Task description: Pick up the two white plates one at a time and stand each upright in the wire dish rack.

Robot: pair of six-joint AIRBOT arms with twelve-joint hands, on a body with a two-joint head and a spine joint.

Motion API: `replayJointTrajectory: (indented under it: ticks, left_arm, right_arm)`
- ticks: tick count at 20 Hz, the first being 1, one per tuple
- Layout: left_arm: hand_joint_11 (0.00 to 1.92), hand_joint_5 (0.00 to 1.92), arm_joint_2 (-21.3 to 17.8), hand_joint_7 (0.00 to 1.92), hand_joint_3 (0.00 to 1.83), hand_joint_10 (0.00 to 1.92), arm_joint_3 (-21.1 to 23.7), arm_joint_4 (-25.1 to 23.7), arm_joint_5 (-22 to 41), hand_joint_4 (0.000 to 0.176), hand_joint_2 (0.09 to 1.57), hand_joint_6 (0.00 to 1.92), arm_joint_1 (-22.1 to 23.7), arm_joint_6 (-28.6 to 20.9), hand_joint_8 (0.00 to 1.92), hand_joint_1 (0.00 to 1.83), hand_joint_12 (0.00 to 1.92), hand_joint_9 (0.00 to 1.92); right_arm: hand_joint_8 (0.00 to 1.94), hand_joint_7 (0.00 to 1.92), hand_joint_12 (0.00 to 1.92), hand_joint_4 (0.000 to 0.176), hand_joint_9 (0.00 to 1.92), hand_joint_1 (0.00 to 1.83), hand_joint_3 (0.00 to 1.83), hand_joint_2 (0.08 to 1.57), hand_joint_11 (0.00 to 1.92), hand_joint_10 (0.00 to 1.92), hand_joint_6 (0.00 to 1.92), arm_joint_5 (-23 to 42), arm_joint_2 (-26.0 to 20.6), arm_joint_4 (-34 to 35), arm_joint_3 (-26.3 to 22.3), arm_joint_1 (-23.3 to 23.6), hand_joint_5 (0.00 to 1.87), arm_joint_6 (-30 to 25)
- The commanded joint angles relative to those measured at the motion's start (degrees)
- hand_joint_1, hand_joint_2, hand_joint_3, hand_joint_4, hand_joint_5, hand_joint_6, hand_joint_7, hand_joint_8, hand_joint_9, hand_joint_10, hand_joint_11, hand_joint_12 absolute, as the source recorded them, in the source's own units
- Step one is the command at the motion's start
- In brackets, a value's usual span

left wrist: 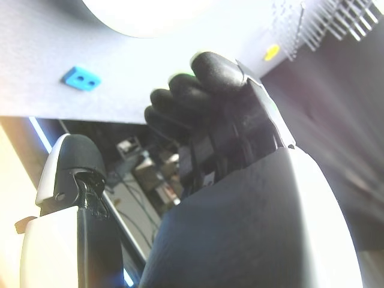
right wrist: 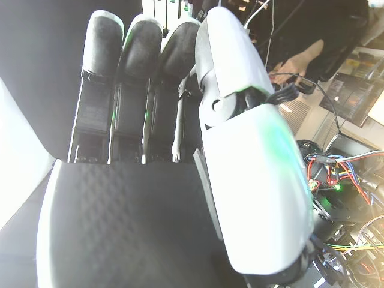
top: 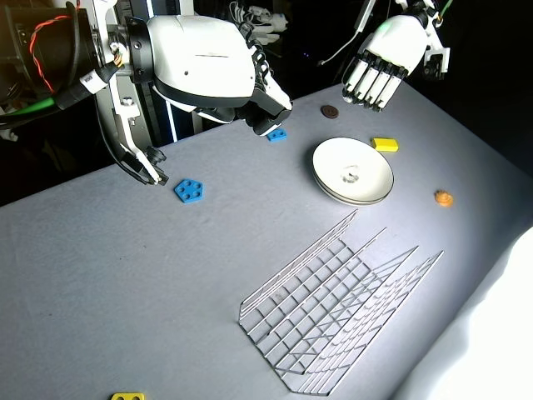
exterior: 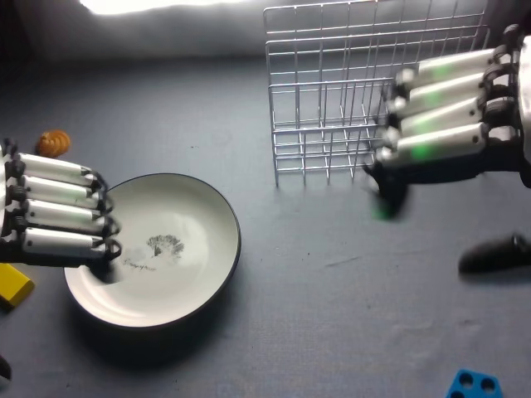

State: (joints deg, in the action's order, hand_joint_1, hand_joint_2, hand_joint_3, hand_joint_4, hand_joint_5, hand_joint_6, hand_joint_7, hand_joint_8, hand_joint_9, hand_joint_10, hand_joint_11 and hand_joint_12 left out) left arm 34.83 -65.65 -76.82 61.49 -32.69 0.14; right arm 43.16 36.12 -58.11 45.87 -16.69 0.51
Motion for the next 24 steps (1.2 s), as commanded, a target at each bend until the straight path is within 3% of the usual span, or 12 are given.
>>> replayJointTrajectory:
  ticks: [1, 6, 7, 12, 19, 24]
  left_arm:
    - [0.0, 0.01, -0.18, 0.0, 0.04, 0.0, -0.16, 4.11, 3.78, 0.0, 1.08, 0.0, 0.25, 0.06, 0.0, 0.0, 0.0, 0.0]
    - [0.0, 0.0, 0.21, 0.0, 0.02, 0.0, -1.96, 3.36, 5.94, 0.0, 1.08, 0.0, -0.13, -0.65, 0.0, 0.0, 0.0, 0.0]
    - [0.0, 0.01, 0.37, 0.0, 0.02, 0.0, -2.41, 2.54, 6.44, 0.0, 1.07, 0.0, -0.13, -1.87, 0.0, 0.0, 0.0, 0.0]
    - [0.0, 0.0, 0.96, 0.0, 0.01, 0.0, -3.93, -2.4, 6.92, 0.0, 1.05, 0.0, 0.17, -2.83, 0.0, 0.0, 0.0, 0.0]
    - [0.0, 0.0, 1.99, 0.0, 0.0, 0.0, -5.59, -9.77, 6.33, 0.0, 1.04, 0.0, 2.98, -5.6, 0.0, 0.0, 0.0, 0.0]
    - [0.0, 0.0, 4.21, 0.0, 0.0, 0.0, -5.6, -10.02, 3.69, 0.0, 1.03, 0.0, 3.58, -5.45, 0.0, 0.0, 0.0, 0.0]
  right_arm:
    - [0.0, 0.19, 0.49, 0.0, 0.18, 0.0, 0.01, 1.22, 0.0, 0.01, 0.0, 4.69, -0.29, 3.93, -0.17, 0.35, 0.18, -0.09]
    - [0.0, 0.2, 0.51, 0.0, 0.18, 0.11, 0.0, 1.2, 0.0, 0.01, 0.0, 4.69, -0.3, 3.93, -0.16, 0.35, 0.2, -0.08]
    - [0.0, 0.15, 0.37, 0.0, 0.13, 0.07, 0.0, 1.2, 0.0, 0.0, 0.0, 4.69, -0.3, 3.93, -0.16, 0.35, 0.15, -0.08]
    - [0.0, 0.1, 0.27, 0.0, 0.09, 0.16, 0.0, 1.14, 0.0, 0.0, 0.0, 4.68, -0.3, 3.93, -0.15, 0.37, 0.09, -0.07]
    - [0.0, 0.11, 0.29, 0.0, 0.1, 0.15, 0.0, 1.15, 0.0, 0.0, 0.01, 3.61, -0.17, 3.94, -0.14, 0.92, 0.1, 0.8]
    - [0.0, 0.12, 0.31, 0.0, 0.11, 0.17, 0.0, 1.16, 0.0, 0.0, 0.0, 0.76, 0.84, 3.95, -0.14, 2.35, 0.1, 1.87]
